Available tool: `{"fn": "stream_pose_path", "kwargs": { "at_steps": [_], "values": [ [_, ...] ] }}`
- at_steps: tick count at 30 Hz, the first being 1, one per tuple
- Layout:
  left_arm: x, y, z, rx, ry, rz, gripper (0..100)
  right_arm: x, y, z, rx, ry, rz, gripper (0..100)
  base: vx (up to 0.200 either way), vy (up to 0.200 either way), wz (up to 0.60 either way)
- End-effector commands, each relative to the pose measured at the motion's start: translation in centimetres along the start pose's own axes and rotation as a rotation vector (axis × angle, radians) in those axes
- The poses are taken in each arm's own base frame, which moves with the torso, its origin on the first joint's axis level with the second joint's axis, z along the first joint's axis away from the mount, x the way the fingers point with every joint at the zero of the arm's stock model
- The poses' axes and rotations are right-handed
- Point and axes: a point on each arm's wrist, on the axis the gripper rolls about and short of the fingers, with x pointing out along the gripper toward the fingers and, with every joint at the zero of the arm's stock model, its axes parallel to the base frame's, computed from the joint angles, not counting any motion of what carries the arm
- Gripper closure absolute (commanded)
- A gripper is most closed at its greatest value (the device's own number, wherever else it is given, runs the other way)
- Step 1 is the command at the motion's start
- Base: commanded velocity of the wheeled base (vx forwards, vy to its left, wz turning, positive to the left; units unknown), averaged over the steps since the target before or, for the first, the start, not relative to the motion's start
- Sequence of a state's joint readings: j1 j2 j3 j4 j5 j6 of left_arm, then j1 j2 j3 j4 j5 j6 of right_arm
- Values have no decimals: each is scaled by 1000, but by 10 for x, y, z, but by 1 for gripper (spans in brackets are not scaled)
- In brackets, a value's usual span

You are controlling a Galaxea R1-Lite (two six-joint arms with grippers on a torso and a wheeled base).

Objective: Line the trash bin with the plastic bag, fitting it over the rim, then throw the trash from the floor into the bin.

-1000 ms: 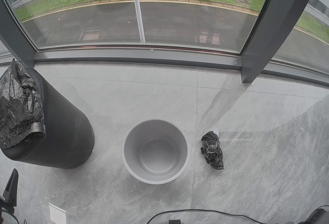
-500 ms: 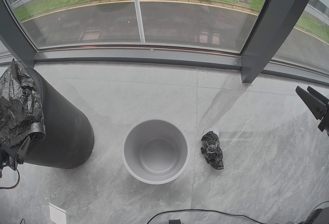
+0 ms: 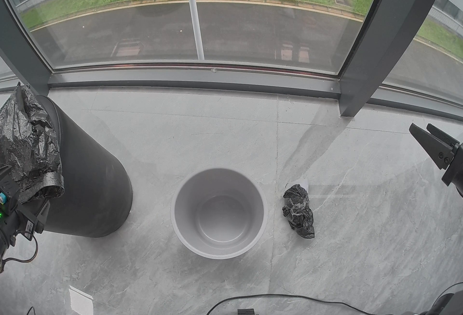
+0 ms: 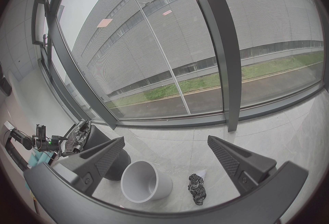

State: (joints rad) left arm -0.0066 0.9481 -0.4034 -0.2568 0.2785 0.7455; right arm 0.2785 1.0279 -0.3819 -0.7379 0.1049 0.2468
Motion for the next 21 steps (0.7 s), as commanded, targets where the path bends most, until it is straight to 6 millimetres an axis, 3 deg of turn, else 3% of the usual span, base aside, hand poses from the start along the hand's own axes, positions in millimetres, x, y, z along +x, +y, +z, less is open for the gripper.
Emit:
{"fn": "stream_pose_path", "kwargs": {
  "at_steps": [1,15,21],
  "values": [
    [7,-2,1,6,24,-19,0,0,0,0,0,2,1,0,0,0,0],
    [45,5,6,-27,51,56,0,1,0,-2,25,12,5,0,0,0,0],
    [50,4,5,-26,51,58,0,1,0,-1,61,6,10,0,0,0,0]
  ]
}}
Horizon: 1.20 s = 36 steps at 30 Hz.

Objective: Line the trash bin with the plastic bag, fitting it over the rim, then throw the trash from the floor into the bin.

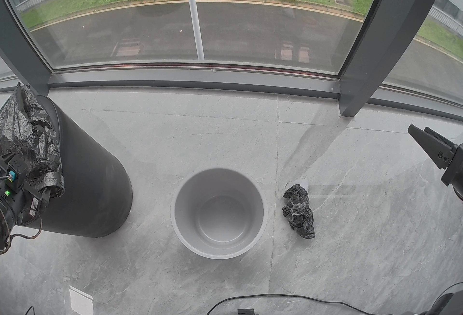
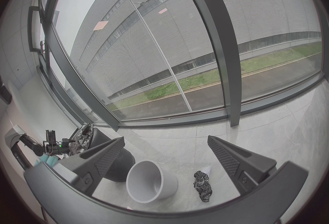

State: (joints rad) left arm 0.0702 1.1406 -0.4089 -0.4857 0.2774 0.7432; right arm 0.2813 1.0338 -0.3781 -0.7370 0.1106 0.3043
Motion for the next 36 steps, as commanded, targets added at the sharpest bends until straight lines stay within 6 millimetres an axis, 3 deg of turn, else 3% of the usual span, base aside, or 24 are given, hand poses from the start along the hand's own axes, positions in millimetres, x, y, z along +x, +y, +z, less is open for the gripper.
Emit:
{"fn": "stream_pose_path", "kwargs": {
  "at_steps": [1,36],
  "values": [
    [7,-4,-2,9,25,-18,0,0,1,1,2,-7,5,0,0,0,0],
    [12,-5,-1,1,32,-26,0,2,-1,-2,6,13,0,0,0,0,0]
  ]
}}
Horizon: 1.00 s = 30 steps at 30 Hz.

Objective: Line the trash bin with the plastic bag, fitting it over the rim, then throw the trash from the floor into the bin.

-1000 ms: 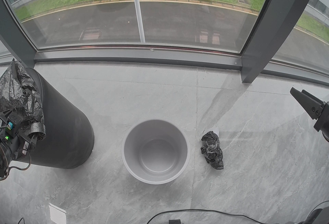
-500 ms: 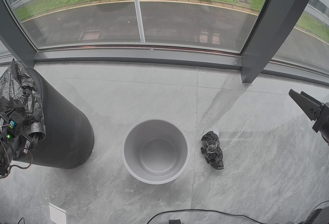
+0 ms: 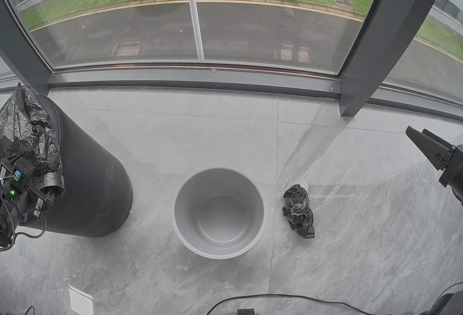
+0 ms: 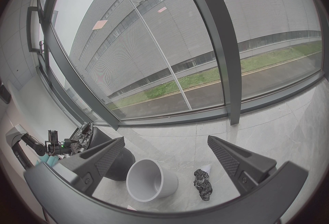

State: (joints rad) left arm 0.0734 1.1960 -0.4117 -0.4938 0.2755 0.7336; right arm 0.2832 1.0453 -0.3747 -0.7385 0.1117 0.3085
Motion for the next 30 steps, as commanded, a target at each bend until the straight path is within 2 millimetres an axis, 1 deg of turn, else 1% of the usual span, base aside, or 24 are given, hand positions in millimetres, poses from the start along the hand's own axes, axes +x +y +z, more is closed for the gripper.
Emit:
{"fn": "stream_pose_path", "kwargs": {
  "at_steps": [1,2,14,19,21,24,28,30],
  "values": [
    [0,0,0,0,1,0,0,0,0,0,0,-1,1,0,0,0,0],
    [0,-1,-1,0,2,-1,100,0,0,0,0,-2,2,0,0,0,0],
    [-2,-1,-2,-17,0,-1,100,-1,0,0,0,-2,2,0,0,0,0],
    [-6,-1,-1,-48,-17,-2,100,-1,1,1,-1,-5,4,0,0,0,0],
    [-14,1,3,-108,-74,-12,100,-2,1,1,-1,-6,4,0,0,0,0],
    [-35,-4,17,-267,-227,-106,100,-2,1,0,-1,-3,4,0,0,0,0],
    [-62,-4,33,-564,-368,-239,100,0,0,-2,1,12,2,0,0,0,0],
    [-70,-1,36,-720,-394,-286,100,1,0,-6,3,26,9,0,0,0,0]
  ]
}}
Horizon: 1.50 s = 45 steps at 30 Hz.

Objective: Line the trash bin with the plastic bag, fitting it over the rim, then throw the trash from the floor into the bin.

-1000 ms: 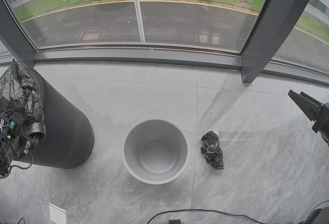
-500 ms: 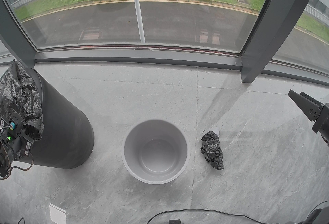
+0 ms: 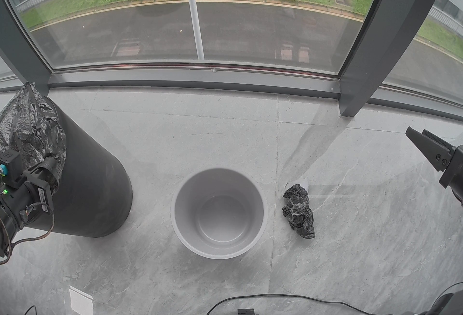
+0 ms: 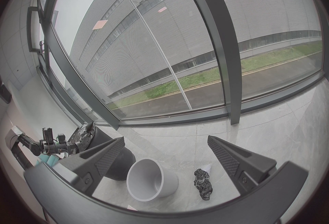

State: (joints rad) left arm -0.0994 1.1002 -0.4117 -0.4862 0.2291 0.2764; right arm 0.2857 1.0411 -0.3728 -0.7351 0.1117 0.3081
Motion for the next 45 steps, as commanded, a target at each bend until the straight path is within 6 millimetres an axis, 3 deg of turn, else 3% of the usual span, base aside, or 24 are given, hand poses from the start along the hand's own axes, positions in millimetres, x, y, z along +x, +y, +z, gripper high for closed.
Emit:
{"fn": "stream_pose_path", "kwargs": {
  "at_steps": [1,4,5,6,9,16,23,27,28,33,37,45],
  "values": [
    [-40,-6,27,-371,-198,-172,100,3,0,-7,5,35,11,0,0,0,0],
    [-43,-5,31,-589,-184,-201,100,5,2,-14,5,69,28,0,0,0,0],
    [-43,-5,31,-589,-184,-201,100,5,2,-14,5,69,28,0,0,0,0],
    [-43,-5,36,-737,-155,-232,100,6,4,-18,1,91,45,0,0,0,0],
    [-41,-9,44,-871,-114,-292,100,8,6,-24,2,121,62,0,0,0,0],
    [-45,-11,62,-1007,-13,-558,100,13,4,-38,-11,189,60,0,0,0,0],
    [-72,-12,50,-1122,160,-775,100,6,7,-52,-135,243,110,0,0,0,0],
    [-76,-14,46,-1131,197,-802,100,2,8,-59,-211,266,136,0,0,0,0],
    [-73,-18,42,-1118,232,-811,100,0,8,-68,-310,298,161,0,0,0,0],
    [-66,-29,42,-1079,278,-835,100,4,7,-73,-330,331,164,0,0,0,0],
    [-51,-50,43,-956,324,-864,100,18,14,-86,-245,390,189,0,0,0,0],
    [-45,-72,63,-935,279,-980,100,52,33,-108,-195,395,273,0,0,0,0]
  ]
}}
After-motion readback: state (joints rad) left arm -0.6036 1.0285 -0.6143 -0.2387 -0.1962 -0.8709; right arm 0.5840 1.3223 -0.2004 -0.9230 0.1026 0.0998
